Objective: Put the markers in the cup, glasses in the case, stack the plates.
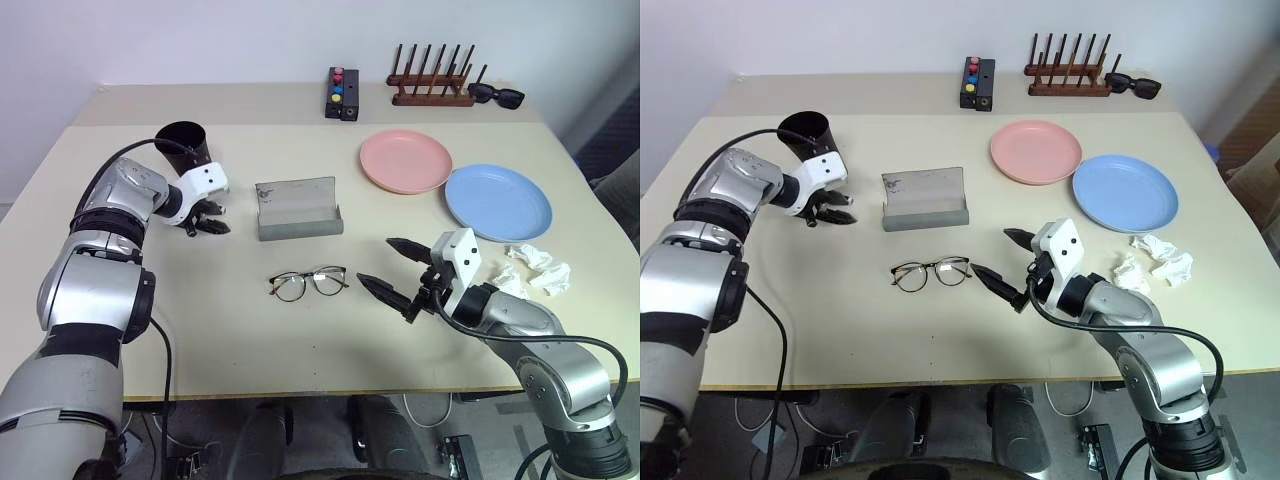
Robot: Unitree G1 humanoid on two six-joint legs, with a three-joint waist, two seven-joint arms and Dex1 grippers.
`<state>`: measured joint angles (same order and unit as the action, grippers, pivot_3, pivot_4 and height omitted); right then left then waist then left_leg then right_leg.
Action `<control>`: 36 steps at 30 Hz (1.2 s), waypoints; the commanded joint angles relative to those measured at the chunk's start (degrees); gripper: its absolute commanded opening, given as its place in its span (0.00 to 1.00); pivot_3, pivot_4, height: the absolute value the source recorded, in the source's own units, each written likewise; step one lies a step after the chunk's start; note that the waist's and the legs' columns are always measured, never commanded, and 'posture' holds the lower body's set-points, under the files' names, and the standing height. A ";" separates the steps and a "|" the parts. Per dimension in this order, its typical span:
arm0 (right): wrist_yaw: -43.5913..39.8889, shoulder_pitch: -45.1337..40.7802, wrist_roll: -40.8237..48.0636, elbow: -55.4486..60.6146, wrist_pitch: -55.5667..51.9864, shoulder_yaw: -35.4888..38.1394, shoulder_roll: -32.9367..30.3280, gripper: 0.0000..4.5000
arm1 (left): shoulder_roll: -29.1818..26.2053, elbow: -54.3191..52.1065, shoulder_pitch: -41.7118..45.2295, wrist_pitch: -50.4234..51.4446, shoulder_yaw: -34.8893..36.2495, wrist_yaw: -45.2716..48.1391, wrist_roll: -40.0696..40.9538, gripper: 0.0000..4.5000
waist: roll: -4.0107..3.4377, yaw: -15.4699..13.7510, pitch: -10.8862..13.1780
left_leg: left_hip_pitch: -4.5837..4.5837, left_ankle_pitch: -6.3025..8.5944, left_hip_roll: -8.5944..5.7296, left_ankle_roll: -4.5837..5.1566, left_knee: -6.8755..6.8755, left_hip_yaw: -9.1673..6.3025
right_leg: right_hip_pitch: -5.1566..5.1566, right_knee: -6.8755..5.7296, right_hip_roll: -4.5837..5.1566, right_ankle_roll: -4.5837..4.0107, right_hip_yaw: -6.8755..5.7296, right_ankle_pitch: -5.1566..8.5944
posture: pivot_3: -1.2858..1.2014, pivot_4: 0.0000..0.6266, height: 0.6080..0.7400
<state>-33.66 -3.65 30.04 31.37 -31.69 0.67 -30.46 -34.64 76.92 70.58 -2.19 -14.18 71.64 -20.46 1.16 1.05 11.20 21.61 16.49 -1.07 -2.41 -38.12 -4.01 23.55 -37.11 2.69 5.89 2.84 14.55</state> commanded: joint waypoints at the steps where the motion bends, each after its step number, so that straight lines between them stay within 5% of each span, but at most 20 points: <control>1: 0.44 0.30 0.40 3.00 0.45 1.24 -0.15 1.00 | -1.36 -0.18 0.66 -0.44 1.06 3.43 1.04 0.25 | 0.00 0.00 0.00 | 0.00 0.00 0.00 0.00 0.00 0.00 | 0.00 0.00 0.00 0.00 0.00 0.00 | 0.52 0.24 0.96; 3: 0.56 0.24 0.46 3.06 0.33 1.16 -0.12 1.00 | -1.48 -0.41 0.69 -0.46 2.10 4.57 1.94 0.01 | 0.00 0.01 0.00 | 0.01 0.00 0.00 0.00 0.00 0.00 | 0.01 0.00 0.00 0.00 0.00 0.00 | 0.52 0.24 0.96; 13: -0.06 -0.91 0.46 1.97 0.17 0.39 -0.10 1.00 | -0.98 -1.06 1.05 0.67 5.99 -0.03 4.94 0.01 | 0.00 -0.01 0.00 | 0.01 0.00 0.00 0.00 -0.01 -0.02 | 0.00 0.00 0.01 0.00 0.00 0.00 | 0.52 0.24 0.96; 18: -0.35 -0.95 0.33 1.79 0.20 0.13 -0.03 1.00 | -1.08 -0.90 0.75 0.24 5.63 -4.34 4.04 0.52 | 0.00 -0.04 0.00 | 0.01 0.00 0.00 0.00 -0.01 -0.02 | 0.01 0.00 0.01 0.00 0.00 0.00 | 0.52 0.24 0.96; 36: -0.23 0.04 0.02 2.41 0.26 0.14 -0.13 1.00 | 0.32 0.59 0.91 3.74 2.44 -14.00 -0.42 0.52 | 0.01 -0.06 0.00 | 0.00 0.00 0.00 0.00 -0.01 -0.01 | 0.00 -0.01 0.01 0.00 0.00 0.00 | 0.52 0.24 0.96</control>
<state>-33.86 -3.47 30.01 31.88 -31.98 0.47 -30.45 -34.00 77.61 70.53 0.94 -11.32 58.29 -20.26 1.16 0.99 11.20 21.62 16.49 -1.07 -2.41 -38.13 -4.03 23.55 -37.12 2.70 5.89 2.84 14.55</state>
